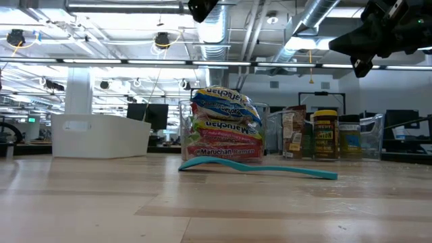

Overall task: Pick & Place Food Item
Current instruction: Put the blue spoon into the white bin

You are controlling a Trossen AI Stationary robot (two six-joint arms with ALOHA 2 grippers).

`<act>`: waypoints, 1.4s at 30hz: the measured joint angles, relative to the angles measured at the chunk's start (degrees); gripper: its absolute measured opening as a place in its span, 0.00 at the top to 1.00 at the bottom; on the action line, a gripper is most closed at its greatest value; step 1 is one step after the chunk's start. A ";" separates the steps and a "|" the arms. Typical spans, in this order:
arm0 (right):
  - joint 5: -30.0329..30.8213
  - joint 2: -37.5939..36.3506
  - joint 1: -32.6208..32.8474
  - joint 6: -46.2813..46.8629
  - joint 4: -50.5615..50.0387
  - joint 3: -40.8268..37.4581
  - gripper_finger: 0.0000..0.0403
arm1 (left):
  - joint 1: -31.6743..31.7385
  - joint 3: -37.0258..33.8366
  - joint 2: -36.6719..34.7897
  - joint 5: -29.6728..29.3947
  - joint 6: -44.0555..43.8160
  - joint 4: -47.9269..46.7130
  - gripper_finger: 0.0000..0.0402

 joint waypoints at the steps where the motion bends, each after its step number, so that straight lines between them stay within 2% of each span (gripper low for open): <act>1: 0.00 0.00 0.00 0.00 0.00 0.02 1.00 | 0.36 0.80 0.00 -0.10 0.01 -0.97 0.91; 12: 0.00 0.00 0.02 0.00 0.00 0.00 1.00 | 2.73 7.14 0.00 0.07 1.51 -0.60 0.91; 19: 0.00 0.02 0.00 0.00 -0.02 0.02 1.00 | 3.21 7.77 0.88 2.39 1.79 11.06 0.91; 21: 0.00 0.00 0.00 0.00 -0.11 0.00 1.00 | 3.19 7.88 2.43 3.48 2.87 14.18 0.91; 28: 0.00 0.00 0.02 0.00 -0.44 0.00 1.00 | 2.97 7.71 9.96 6.03 2.78 14.16 0.91; 36: 0.01 0.00 0.01 -0.01 -0.48 0.00 1.00 | 2.71 11.43 18.37 6.19 2.77 3.75 0.91; 42: 0.01 0.00 0.00 0.00 -0.59 0.00 1.00 | 2.84 13.34 22.03 6.19 2.78 -8.50 0.91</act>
